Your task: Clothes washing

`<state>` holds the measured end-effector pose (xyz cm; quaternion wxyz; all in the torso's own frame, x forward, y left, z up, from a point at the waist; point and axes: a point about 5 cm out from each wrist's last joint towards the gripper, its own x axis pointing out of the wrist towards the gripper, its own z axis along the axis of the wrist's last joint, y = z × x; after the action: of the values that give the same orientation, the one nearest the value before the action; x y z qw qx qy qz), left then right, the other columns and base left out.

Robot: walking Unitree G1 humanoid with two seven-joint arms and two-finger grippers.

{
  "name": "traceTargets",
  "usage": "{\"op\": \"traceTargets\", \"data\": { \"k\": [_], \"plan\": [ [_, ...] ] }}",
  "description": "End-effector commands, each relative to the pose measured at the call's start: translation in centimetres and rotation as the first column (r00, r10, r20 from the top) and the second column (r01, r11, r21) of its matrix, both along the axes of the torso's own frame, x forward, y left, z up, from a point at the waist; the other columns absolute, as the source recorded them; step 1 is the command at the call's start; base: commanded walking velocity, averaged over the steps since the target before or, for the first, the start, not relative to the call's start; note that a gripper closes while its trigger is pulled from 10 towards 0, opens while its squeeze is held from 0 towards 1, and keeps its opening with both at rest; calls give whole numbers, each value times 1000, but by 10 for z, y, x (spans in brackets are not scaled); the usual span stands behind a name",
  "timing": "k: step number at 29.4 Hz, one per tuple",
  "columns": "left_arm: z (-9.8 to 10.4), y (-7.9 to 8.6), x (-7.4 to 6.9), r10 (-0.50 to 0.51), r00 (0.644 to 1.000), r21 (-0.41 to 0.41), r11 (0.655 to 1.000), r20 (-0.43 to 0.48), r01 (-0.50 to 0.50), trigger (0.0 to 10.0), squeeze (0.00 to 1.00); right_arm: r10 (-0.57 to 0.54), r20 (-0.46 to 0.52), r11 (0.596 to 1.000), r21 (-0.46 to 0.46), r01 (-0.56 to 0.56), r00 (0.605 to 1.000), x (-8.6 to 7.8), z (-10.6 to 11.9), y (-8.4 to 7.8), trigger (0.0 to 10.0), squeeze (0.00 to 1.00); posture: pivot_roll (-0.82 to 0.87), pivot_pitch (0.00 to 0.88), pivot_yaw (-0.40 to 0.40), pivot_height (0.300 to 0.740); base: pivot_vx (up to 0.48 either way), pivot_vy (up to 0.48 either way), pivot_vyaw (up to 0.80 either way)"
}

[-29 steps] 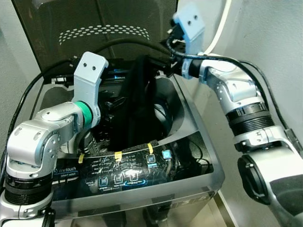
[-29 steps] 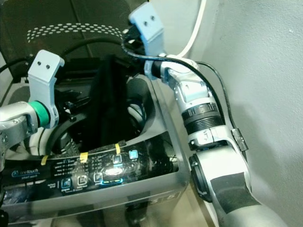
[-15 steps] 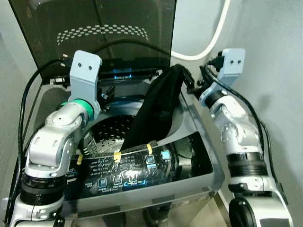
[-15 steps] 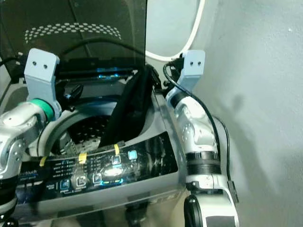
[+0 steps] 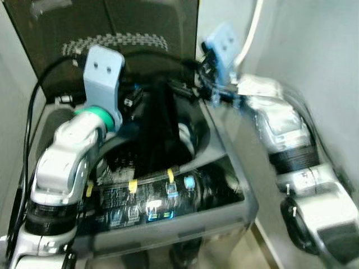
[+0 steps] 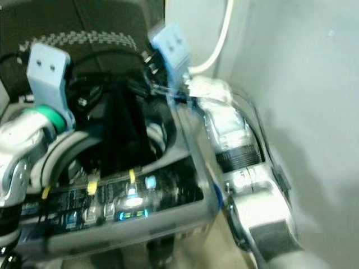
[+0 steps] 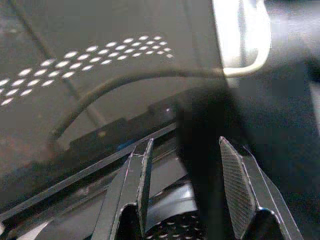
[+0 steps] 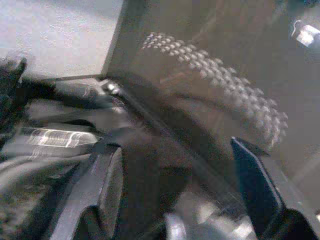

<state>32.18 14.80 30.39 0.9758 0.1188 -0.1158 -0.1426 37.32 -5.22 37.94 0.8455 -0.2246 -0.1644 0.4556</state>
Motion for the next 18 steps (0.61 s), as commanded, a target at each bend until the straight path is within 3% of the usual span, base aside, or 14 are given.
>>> {"op": "traceTargets", "data": {
  "k": [1,2,3,5,6,8,11,12,13,14,15,18],
  "plan": [
    [-1,2,-4,-11,1000,29,1000,12,11,10000,0,-37,52,994,-99,42,998,5,-1,5,10000,0,135,9,69,740,0,0,0],
    [-1,2,-4,-11,1000,29,1000,12,11,10000,0,-37,52,994,-99,42,998,5,-1,5,10000,0,135,9,69,740,0,0,0],
    [-1,3,-6,-12,1000,40,999,17,12,10000,0,33,85,962,-274,-9,996,3,-7,6,10000,94,155,11,55,740,0,0,0],
    [1,5,-9,-9,1000,54,998,24,7,10000,0,157,68,824,-559,-93,985,-2,-27,3,10000,63,173,15,40,740,0,0,0],
    [1,5,-9,-9,1000,54,998,24,7,10000,0,157,68,824,-559,-93,985,-2,-27,3,10000,63,173,15,40,740,0,0,0],
    [1,8,-11,-8,1000,62,998,28,6,10000,0,161,46,776,-624,-97,986,-2,-33,7,10000,75,173,15,40,740,0,0,0],
    [0,9,-12,-9,1000,63,998,30,7,10000,0,156,35,772,-627,-100,987,-1,-34,9,10000,75,173,15,40,740,0,0,0],
    [0,9,-12,-16,999,65,998,30,14,10000,0,203,22,769,-623,-145,979,-4,-36,14,10000,0,178,18,36,740,0,0,0],
    [0,9,-12,-16,999,65,998,30,14,10000,0,203,22,769,-623,-145,979,-4,-36,14,10000,0,178,18,36,740,0,0,0],
    [0,8,-12,-25,999,62,998,30,23,10000,0,174,66,777,-622,-96,983,-1,-35,19,10000,0,178,18,36,740,0,0,0],
    [-1,8,-12,-32,999,57,998,28,30,10000,0,200,23,753,-643,-139,979,0,-41,20,10000,0,176,20,38,740,0,0,0],
    [-1,7,-12,-38,999,57,998,26,36,10000,0,250,-27,740,-640,-209,968,-2,-45,20,10000,0,176,20,38,740,0,0,0]
  ]
}}
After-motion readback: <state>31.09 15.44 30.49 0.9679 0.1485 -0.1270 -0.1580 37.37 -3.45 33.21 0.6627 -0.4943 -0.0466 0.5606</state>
